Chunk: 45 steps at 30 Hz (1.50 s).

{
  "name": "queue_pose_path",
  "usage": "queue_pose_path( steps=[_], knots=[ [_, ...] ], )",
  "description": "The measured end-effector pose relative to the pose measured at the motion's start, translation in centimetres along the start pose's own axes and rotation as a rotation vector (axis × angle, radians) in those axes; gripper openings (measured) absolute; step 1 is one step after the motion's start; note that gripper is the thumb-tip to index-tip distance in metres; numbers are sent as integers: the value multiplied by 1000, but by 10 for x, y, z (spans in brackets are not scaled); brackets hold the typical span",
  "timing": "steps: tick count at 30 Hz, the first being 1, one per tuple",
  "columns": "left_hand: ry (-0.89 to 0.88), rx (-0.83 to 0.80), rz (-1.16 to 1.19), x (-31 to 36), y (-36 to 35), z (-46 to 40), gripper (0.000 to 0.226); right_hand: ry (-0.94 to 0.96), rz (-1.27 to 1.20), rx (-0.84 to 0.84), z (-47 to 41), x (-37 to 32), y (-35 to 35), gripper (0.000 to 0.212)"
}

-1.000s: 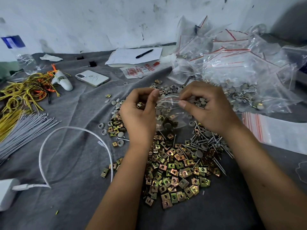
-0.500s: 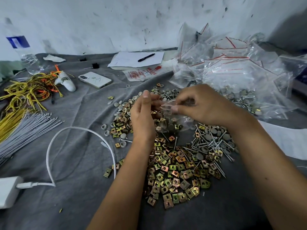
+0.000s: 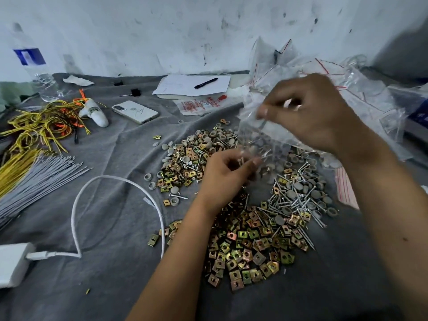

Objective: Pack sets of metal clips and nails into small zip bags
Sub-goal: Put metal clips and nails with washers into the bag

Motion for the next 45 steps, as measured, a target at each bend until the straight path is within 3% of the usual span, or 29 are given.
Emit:
queue_pose_path(
  steps=[2, 6, 13, 17, 22, 26, 32, 35, 39, 45],
  knots=[
    [-26, 7, -3, 3, 0, 1, 14, 6, -56, 35, 2, 2, 4, 10],
    [-116, 113, 84, 11, 5, 0, 23, 7, 1, -197, 8, 8, -9, 4],
    [-144, 226, 298, 10, 16, -2, 3, -3, -40, -171, 11, 10, -16, 4],
    [-174, 155, 262, 9, 11, -4, 18, -41, -34, -140, 11, 12, -19, 13],
    [-191, 140, 207, 4, 9, -4, 20, 2, -42, -132, 11, 1, -26, 7],
    [-161, 147, 204, 5, 9, -5, 18, 14, -54, 6, 10, 2, -30, 10],
    [-110, 245, 295, 0, 15, -5, 14, -70, -307, 109, 18, 27, -40, 10],
    [-43, 293, 325, -3, 18, -5, 17, -242, -575, 149, 25, 53, -54, 25],
    [8, 290, 314, -5, 17, -4, 20, -437, -822, 178, 36, 74, -85, 19],
    [41, 377, 260, -6, 19, -5, 17, -316, -912, 369, 37, 76, -76, 7]
  ],
)
Point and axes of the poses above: each hand's wrist, its own z-axis away from the middle knuckle, its own y-axis out of the back of the hand, x = y × z, the point moved 3 cm from there along -z, towards the middle knuckle, and after that the axes turned 4 degrees about -x, right-handed, at the moved point
